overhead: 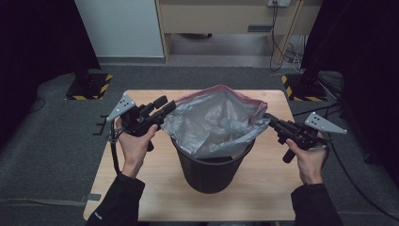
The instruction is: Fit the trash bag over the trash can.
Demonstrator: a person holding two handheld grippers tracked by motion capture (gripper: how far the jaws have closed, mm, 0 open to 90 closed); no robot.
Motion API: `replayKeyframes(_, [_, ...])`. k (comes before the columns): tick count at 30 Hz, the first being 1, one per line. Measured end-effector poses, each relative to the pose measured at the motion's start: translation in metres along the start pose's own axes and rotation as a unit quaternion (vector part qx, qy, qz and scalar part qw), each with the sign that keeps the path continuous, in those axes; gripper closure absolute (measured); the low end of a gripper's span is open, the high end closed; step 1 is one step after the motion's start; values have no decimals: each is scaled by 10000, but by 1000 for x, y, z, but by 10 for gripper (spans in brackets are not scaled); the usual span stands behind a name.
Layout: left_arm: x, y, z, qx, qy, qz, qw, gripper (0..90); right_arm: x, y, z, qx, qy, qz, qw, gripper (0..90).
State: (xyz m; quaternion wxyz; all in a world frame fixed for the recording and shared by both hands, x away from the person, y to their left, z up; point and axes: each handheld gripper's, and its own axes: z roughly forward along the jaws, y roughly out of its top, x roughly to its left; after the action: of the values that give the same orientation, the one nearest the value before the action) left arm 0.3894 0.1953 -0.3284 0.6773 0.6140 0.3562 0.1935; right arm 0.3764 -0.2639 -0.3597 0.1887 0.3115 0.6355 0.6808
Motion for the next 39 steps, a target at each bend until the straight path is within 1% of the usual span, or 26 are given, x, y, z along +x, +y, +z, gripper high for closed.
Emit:
replayKeyframes(3, [3,-3,4,170,20,11,9999,644,0,0,0,11,-8,5,10000,885])
replayKeyframes(5, [4,-4,5,168,0,-12,9999,737,-1,-1,1,27,-16,-10,10000,885])
replayKeyframes(7, [4,-4,4,194,-13,12,9998,806,-1,-1,2,17,-16,-20,10000,885])
replayKeyframes(10, [3,-1,3,252,-1,96,9996,881,-2,-1,3,8,-28,-22,10000,886])
replayKeyframes(12, [0,1,0,245,-3,163,9996,895,-2,-1,3,15,-35,-2,10000,886])
replayKeyframes(14, [-5,3,-6,190,-61,231,9995,897,-3,-1,3,-6,-69,-13,10000,886])
replayKeyframes(15, [-9,3,-10,187,-85,323,9993,898,-3,-1,3,-24,-95,-2,10000,886])
replayKeyframes(18, [-17,1,-19,176,-179,427,9988,898,-5,-2,6,-51,-221,59,9997,885])
replayKeyframes(19, [-21,-1,-24,153,-223,448,9986,898,-6,-3,7,-68,-250,46,9997,883])
replayKeyframes(21, [-25,-6,-30,206,-248,524,9981,898,-7,-5,12,-66,-320,49,9995,862])
replayKeyframes(23, [-28,-11,-34,192,-267,514,9981,897,-9,-6,17,-65,-373,32,9993,823])
replayKeyframes(24, [-28,-13,-35,186,-266,517,9981,897,-10,-5,17,-85,-379,63,9992,812])
replayKeyframes(25, [-29,-13,-35,185,-297,496,9982,897,-10,-3,17,-171,-394,87,9990,792])
replayKeyframes(27, [-30,-13,-35,190,-276,500,9982,896,-11,4,13,-354,-419,83,9985,743])
replayKeyframes(29, [-32,-13,-34,188,-308,502,9981,896,-10,13,5,-585,-466,95,9972,698])
replayKeyframes(31, [-35,-14,-34,204,-332,523,9979,896,-7,24,-4,-734,-523,34,9959,636])
replayKeyframes(32, [-35,-14,-34,225,-329,553,9977,896,-4,31,-8,-847,-455,73,9953,608])
replayKeyframes(33, [-37,-14,-33,219,-334,534,9978,895,-2,35,-10,-901,-397,74,9951,585])
replayKeyframes(35, [-37,-14,-33,213,-304,538,9979,896,6,44,-13,-933,-257,69,9953,519])
replayKeyframes(37, [-37,-15,-33,240,-296,537,9978,895,14,49,-12,-873,-84,75,9961,475])
replayKeyframes(38, [-37,-15,-33,237,-288,534,9979,895,21,52,-11,-788,38,-7,9969,455])
replayKeyframes(39, [-37,-16,-33,224,-294,510,9980,895,25,53,-9,-723,88,-74,9973,436])
